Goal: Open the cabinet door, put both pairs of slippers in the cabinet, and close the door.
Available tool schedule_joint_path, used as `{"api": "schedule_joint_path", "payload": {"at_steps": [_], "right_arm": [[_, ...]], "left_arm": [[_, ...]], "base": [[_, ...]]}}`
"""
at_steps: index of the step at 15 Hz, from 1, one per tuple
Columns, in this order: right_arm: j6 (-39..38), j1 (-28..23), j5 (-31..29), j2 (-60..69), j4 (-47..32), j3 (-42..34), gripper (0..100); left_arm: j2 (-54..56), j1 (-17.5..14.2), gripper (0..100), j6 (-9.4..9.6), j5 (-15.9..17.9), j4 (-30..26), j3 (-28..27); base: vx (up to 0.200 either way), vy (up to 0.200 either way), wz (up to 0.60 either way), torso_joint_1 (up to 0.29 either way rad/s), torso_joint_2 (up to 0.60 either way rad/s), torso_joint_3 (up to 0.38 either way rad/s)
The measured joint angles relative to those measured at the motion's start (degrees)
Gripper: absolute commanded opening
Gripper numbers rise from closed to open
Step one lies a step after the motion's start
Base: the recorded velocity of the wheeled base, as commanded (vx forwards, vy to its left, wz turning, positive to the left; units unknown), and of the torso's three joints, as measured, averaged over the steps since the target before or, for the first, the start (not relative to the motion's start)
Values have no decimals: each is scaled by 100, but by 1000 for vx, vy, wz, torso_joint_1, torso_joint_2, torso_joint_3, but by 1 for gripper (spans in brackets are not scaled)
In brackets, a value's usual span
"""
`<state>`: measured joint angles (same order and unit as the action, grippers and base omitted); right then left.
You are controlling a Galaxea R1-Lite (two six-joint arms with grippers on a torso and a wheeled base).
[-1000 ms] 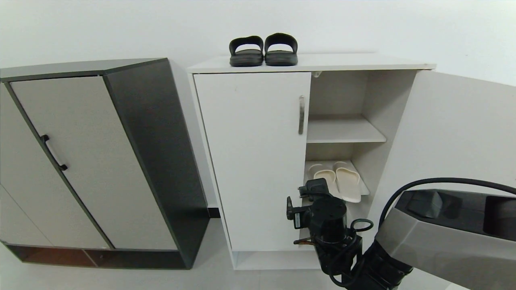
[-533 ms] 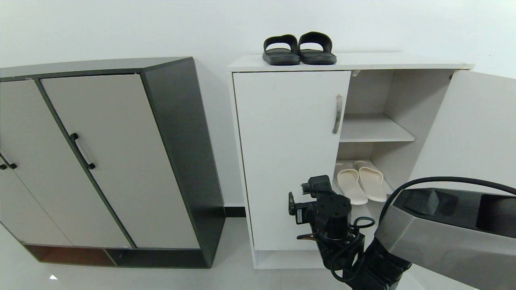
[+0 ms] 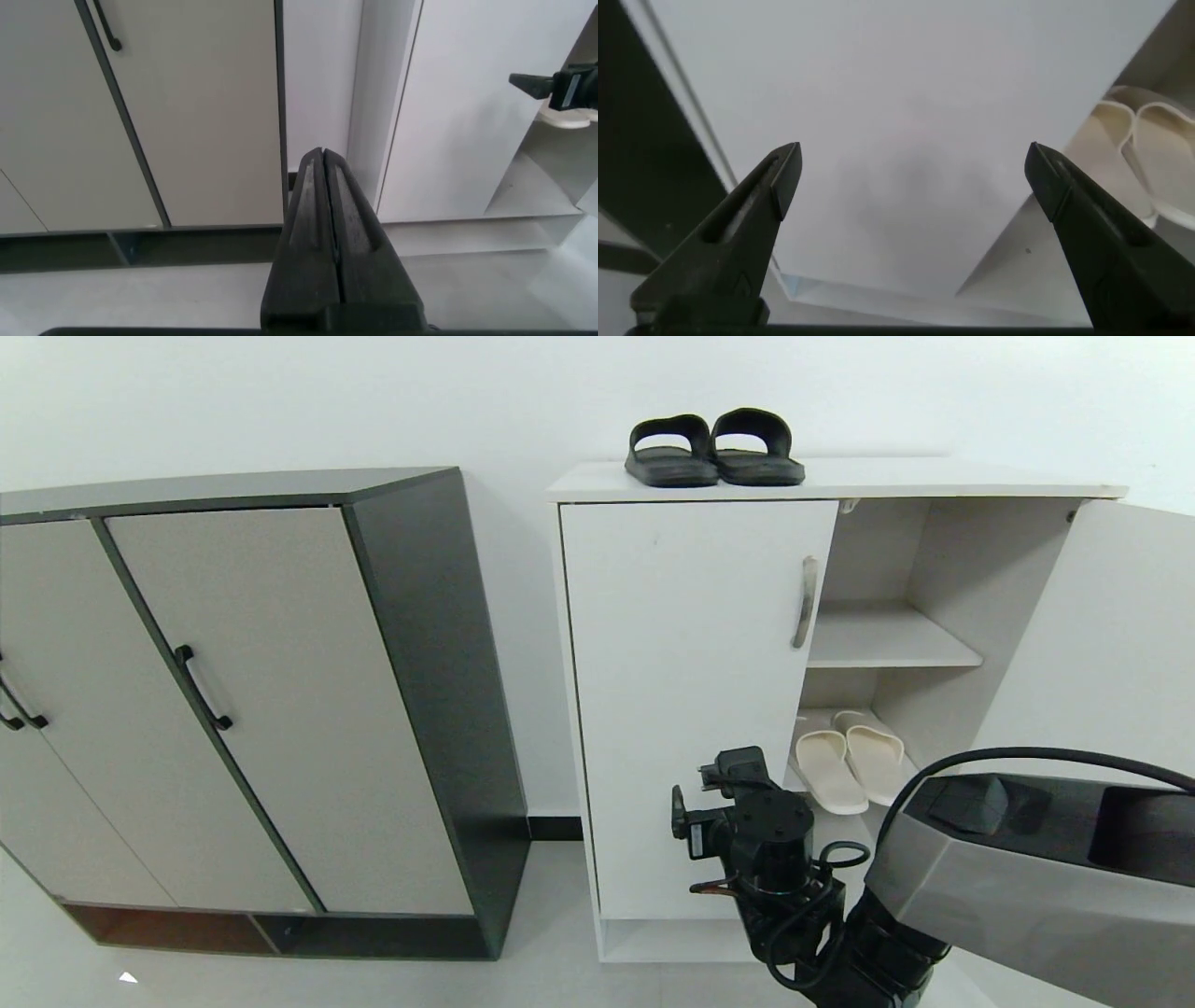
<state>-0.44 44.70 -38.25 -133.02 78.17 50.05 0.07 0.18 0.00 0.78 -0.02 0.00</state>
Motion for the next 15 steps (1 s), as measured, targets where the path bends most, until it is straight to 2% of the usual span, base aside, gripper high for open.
{"api": "schedule_joint_path", "payload": {"at_steps": [12,15], "right_arm": [[1,11,2,-24,-5,11,100],[4,11,0,-29,17,7,100]], "left_arm": [[0,0,0,0,-2,0,0],[0,0,0,0,0,-13,0]], "base": [[0,0,0,0,0,0],[0,0,0,15,-152,-237]]}}
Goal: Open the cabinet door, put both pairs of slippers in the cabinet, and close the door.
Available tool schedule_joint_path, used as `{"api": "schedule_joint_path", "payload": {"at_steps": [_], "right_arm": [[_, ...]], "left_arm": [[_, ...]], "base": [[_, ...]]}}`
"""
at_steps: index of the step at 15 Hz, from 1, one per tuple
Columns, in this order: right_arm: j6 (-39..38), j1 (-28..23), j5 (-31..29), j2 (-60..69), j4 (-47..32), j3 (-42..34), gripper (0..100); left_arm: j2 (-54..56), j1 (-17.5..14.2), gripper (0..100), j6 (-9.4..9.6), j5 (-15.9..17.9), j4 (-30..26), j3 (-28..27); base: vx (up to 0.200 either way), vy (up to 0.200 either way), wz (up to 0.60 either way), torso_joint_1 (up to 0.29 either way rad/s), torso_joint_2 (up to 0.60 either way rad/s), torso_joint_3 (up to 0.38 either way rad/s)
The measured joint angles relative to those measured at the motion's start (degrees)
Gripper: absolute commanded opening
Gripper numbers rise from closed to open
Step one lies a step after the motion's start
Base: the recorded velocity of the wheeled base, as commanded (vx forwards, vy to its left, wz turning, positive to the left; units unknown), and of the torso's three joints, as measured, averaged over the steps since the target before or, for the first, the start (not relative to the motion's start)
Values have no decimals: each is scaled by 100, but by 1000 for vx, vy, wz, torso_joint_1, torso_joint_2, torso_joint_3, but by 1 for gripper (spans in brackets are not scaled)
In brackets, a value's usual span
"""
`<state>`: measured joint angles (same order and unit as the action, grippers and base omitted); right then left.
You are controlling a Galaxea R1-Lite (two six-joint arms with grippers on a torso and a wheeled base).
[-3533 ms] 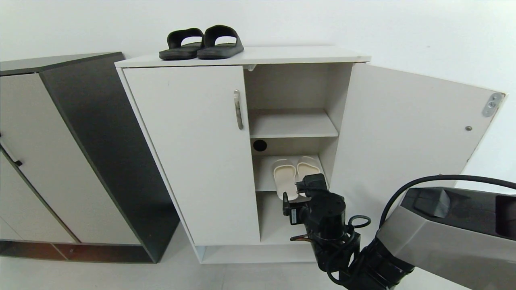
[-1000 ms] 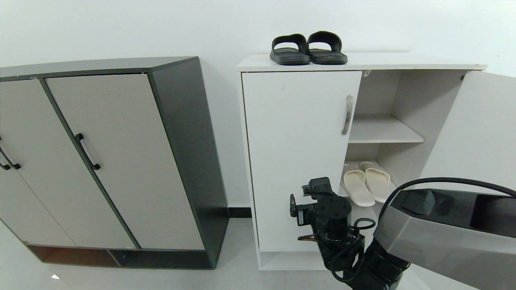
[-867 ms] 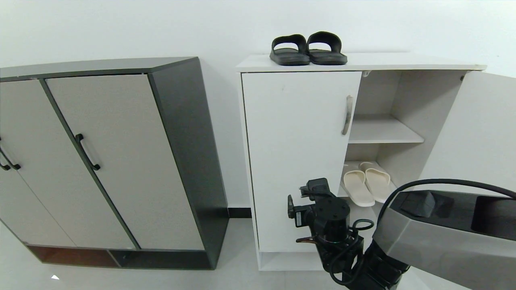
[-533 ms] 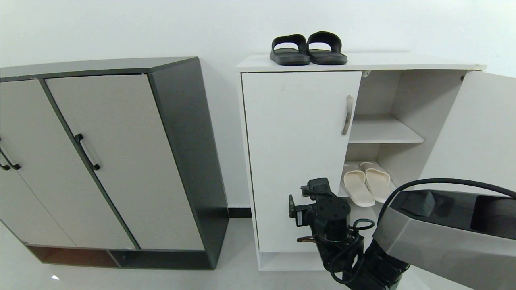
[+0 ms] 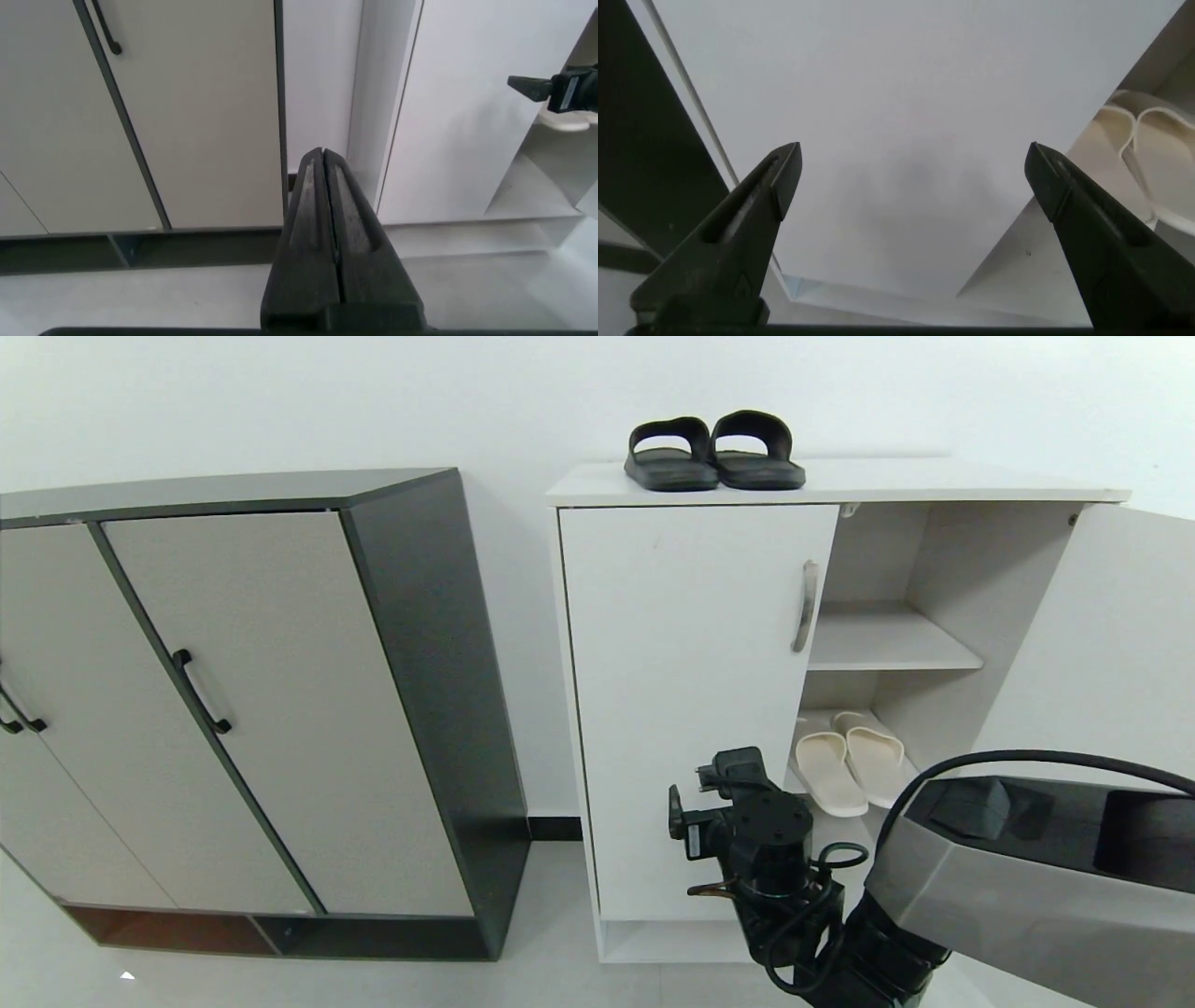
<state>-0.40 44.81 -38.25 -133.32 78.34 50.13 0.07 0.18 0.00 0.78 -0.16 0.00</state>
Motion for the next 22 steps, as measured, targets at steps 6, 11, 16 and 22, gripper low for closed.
{"api": "schedule_joint_path", "payload": {"at_steps": [6,11,16,22], "right_arm": [[7,-6,0,-43,-22,4,100],[5,-2,2,-69,-26,12,100],[5,0,2,-89,-26,9,100],[5,-9,5,-89,-26,-5,100]], "left_arm": [[0,0,0,0,1,13,0],[0,0,0,0,-5,16,0],[0,0,0,0,-5,13,0],[0,0,0,0,-5,13,0]], "base": [[0,0,0,71,-471,-353],[0,0,0,138,-462,-327],[0,0,0,177,-485,-312],[0,0,0,205,-515,-312]]}}
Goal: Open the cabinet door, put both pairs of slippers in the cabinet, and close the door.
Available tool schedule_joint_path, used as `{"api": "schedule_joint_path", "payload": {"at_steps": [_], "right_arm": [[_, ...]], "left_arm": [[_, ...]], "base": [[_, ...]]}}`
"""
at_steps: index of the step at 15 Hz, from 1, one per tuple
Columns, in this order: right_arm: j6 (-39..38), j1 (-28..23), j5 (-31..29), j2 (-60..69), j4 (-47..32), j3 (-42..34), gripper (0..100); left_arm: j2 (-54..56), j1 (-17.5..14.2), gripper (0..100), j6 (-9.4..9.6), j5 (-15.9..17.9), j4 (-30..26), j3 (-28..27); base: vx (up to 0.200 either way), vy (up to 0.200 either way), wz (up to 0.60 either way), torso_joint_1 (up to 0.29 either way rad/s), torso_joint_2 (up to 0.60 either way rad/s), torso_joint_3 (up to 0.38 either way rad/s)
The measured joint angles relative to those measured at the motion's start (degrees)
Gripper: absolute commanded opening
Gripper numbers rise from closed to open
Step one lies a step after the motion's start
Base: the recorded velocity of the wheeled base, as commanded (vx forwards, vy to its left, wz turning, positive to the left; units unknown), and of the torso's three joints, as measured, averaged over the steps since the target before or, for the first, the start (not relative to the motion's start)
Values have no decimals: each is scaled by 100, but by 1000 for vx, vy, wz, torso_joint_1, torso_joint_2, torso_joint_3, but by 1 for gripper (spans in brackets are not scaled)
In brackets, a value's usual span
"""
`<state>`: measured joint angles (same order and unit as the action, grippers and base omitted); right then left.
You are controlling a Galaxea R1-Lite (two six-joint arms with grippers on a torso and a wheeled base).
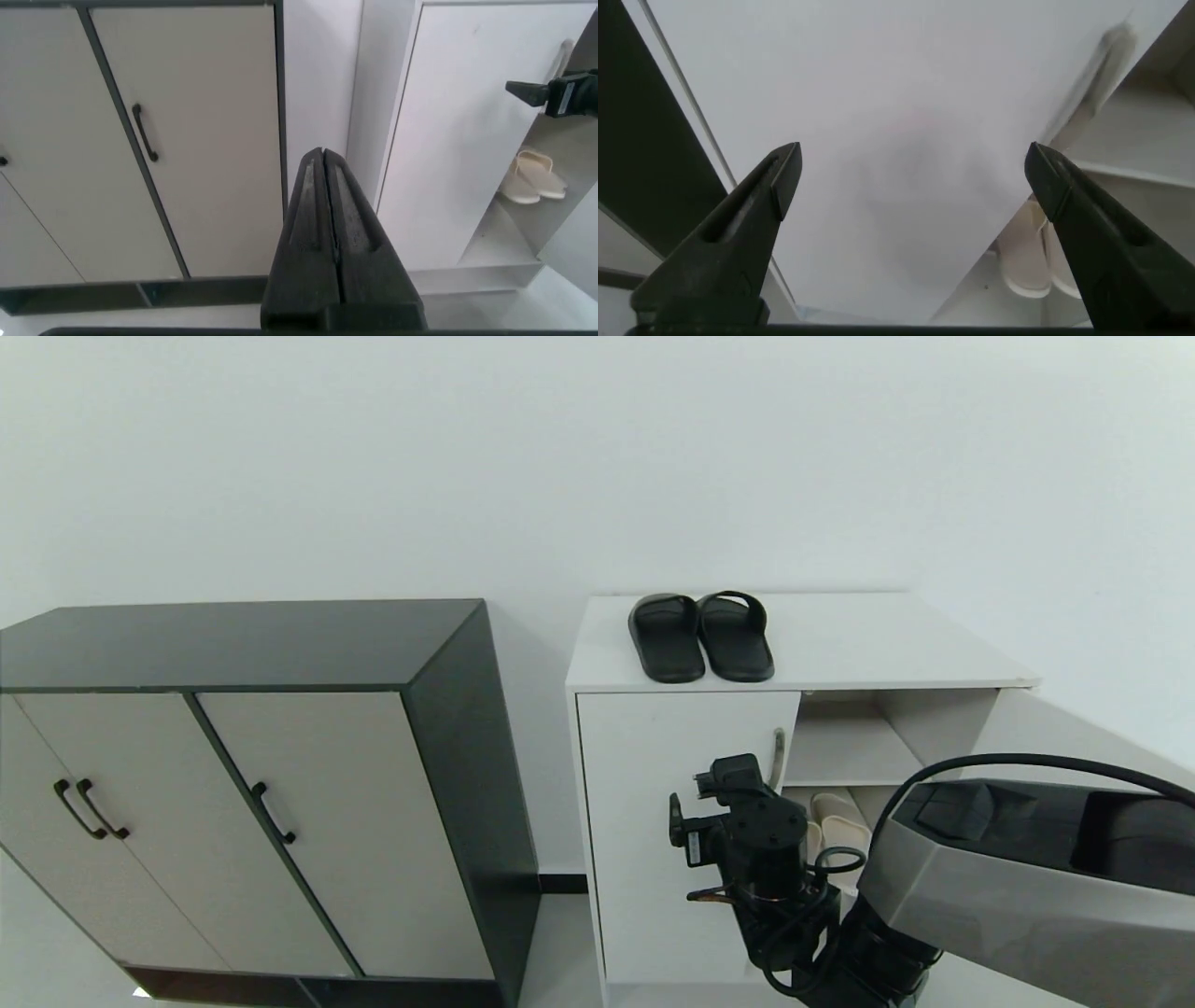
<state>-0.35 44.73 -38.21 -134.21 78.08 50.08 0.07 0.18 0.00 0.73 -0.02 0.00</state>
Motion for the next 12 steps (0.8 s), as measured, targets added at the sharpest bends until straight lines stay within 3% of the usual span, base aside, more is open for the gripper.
{"api": "schedule_joint_path", "payload": {"at_steps": [5,10,12], "right_arm": [[-11,-9,52,0,48,0,100],[425,-9,224,-44,617,-69,100],[594,-2,238,46,321,-85,100]], "left_arm": [[0,0,0,0,0,0,0],[0,0,0,2,5,2,0],[0,0,0,2,5,5,0]], "base": [[0,0,0,239,-560,-325],[0,0,0,250,-553,-311],[0,0,0,141,-293,-161]]}}
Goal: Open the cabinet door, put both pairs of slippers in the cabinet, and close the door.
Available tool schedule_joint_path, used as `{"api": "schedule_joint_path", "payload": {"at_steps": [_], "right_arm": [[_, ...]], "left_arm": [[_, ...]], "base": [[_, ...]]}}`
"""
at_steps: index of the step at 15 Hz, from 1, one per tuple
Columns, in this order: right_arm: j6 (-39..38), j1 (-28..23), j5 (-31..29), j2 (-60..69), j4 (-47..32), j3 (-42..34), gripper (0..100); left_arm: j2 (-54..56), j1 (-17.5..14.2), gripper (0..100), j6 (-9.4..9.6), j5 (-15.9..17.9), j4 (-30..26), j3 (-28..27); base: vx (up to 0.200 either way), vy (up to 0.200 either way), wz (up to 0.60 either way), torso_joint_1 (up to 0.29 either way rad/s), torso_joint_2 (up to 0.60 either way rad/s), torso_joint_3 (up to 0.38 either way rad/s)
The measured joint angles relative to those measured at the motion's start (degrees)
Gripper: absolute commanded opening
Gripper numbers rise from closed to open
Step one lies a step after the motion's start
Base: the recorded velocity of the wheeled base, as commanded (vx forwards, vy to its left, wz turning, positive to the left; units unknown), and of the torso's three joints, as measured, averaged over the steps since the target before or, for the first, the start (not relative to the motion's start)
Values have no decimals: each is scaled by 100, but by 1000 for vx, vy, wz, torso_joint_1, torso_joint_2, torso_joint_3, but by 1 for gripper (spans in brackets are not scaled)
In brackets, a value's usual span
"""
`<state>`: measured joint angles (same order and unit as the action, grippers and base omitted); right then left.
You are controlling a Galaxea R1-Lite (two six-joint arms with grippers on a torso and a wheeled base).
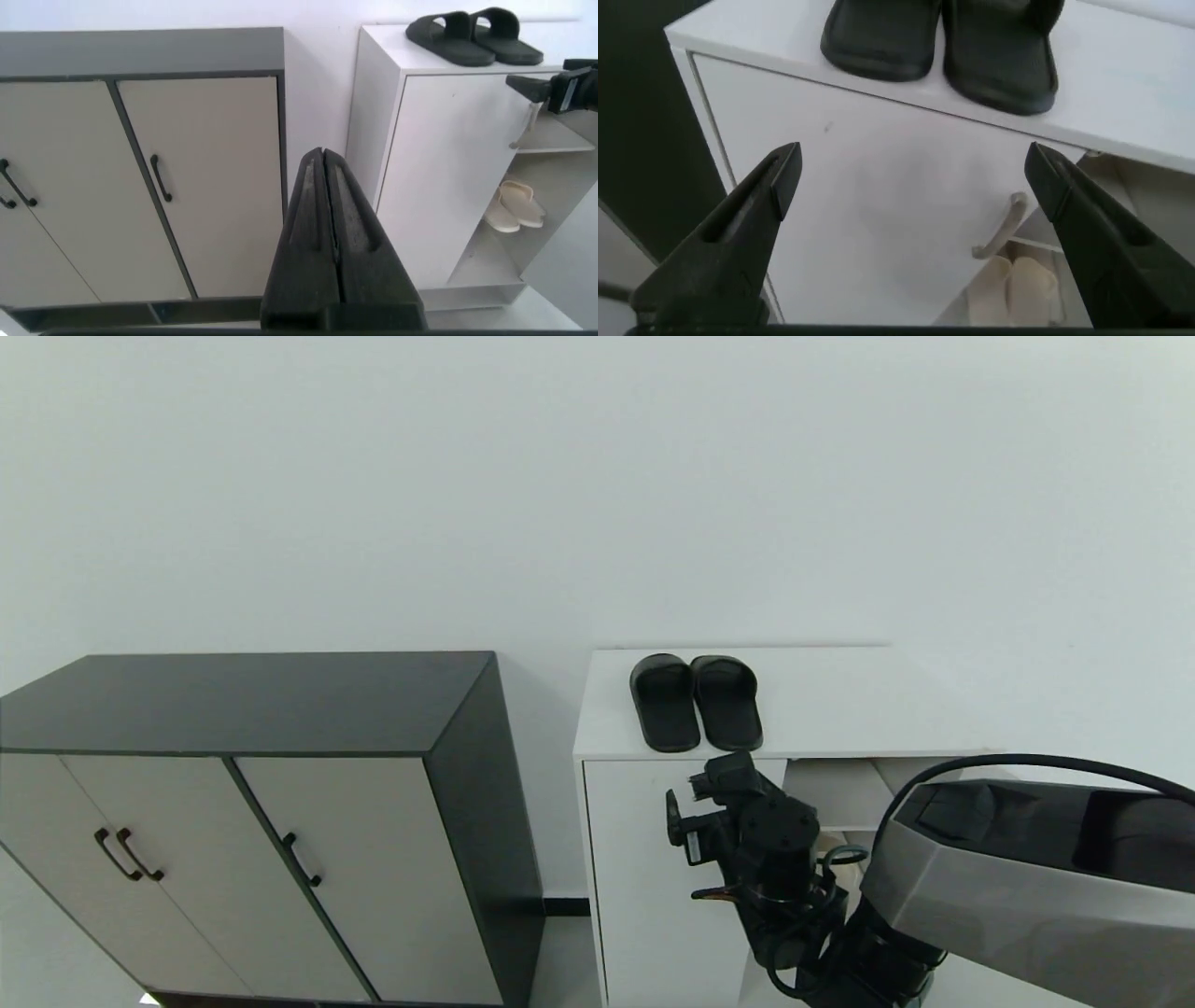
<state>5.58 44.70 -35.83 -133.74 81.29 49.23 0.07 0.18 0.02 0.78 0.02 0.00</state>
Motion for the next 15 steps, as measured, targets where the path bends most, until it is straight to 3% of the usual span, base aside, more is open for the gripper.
{"api": "schedule_joint_path", "payload": {"at_steps": [4,7,15], "right_arm": [[-599,-27,9,541,-1866,562,100],[-1148,-38,2,1031,-3723,1268,100],[-1445,-143,-84,1282,-3969,1687,100]], "left_arm": [[0,0,0,5,-2,-5,0],[0,0,0,18,1,-5,0],[0,0,0,22,0,-12,0]], "base": [[0,0,0,8,-15,-10],[0,0,0,0,0,0],[200,0,0,2,-2,1]]}}
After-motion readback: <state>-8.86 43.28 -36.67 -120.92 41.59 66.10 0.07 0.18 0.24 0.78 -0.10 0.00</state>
